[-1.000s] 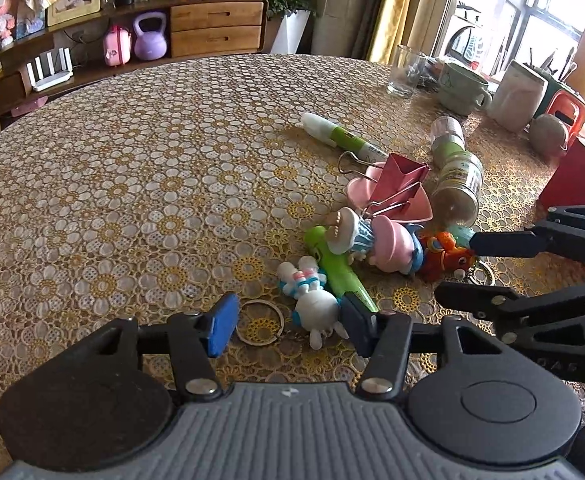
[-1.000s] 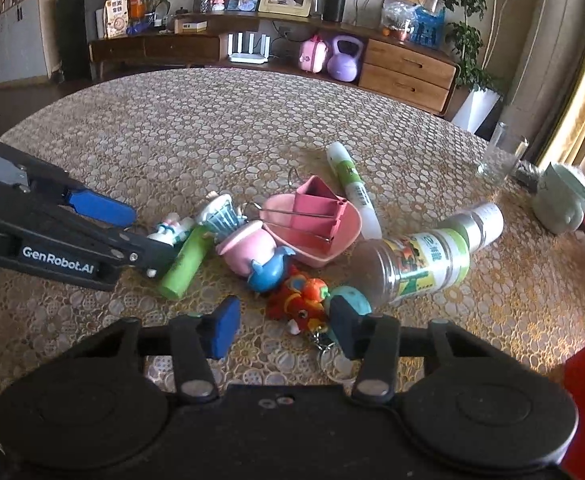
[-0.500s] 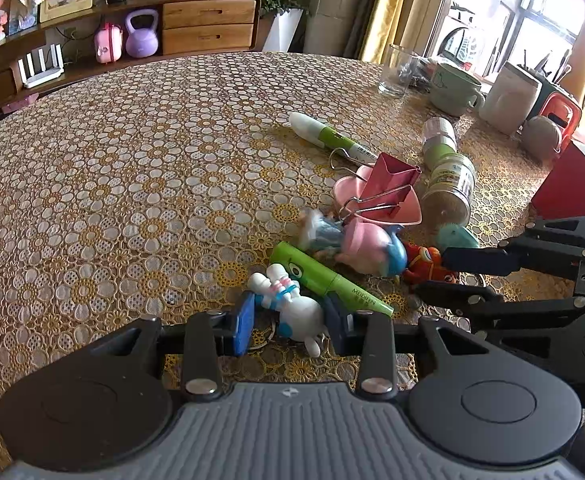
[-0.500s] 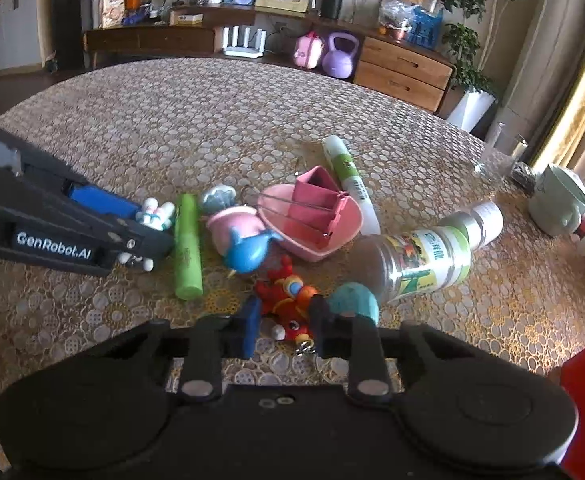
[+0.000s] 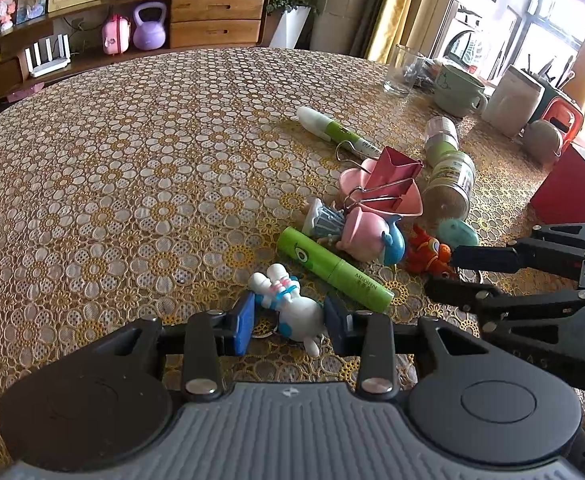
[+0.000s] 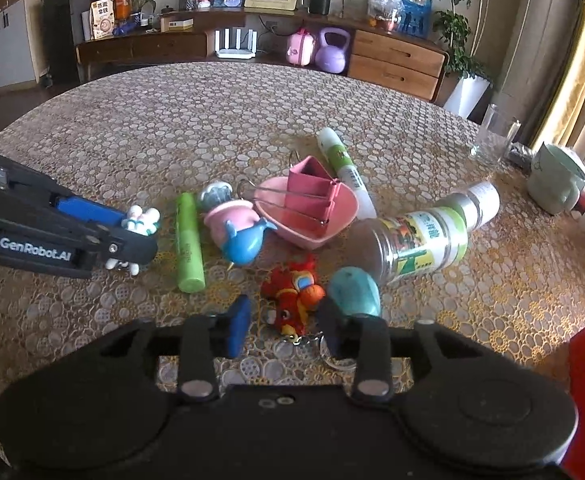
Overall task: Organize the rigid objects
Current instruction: 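Carry the bunny keychain and red figure into the red box and release both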
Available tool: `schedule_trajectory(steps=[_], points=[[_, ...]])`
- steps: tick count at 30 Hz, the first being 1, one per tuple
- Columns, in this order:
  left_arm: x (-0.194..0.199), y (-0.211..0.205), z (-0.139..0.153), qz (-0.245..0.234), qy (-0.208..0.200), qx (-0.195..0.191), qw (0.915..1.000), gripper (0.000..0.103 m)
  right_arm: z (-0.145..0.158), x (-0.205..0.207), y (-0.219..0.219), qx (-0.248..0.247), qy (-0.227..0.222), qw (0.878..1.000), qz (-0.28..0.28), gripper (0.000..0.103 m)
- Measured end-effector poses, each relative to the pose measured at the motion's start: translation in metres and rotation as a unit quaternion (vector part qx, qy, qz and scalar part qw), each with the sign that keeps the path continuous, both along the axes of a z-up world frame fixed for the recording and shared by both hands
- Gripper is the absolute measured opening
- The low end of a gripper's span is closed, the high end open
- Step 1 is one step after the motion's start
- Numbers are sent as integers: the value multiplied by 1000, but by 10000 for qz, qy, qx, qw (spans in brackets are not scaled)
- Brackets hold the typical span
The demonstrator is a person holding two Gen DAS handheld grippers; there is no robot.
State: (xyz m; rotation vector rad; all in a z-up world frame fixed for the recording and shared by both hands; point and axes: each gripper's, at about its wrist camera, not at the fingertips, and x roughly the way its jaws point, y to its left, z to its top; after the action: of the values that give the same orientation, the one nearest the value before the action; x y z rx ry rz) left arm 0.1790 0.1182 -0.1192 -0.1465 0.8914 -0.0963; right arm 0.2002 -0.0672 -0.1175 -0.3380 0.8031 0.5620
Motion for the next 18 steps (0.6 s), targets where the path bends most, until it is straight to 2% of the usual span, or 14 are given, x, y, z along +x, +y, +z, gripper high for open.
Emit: schedule_trajectory(steps=[7, 10, 18], points=[[0, 1, 0, -4, -7, -10, 10000, 37, -7, 13, 2, 155, 110, 9996, -194, 43], [1, 1, 0, -8, -1, -12, 10000, 37, -7, 13, 0, 199, 111, 9995, -226, 37], [-1, 0, 3, 31, 23, -45, 10000, 37, -1, 0, -9, 350, 208, 9988, -286, 36]])
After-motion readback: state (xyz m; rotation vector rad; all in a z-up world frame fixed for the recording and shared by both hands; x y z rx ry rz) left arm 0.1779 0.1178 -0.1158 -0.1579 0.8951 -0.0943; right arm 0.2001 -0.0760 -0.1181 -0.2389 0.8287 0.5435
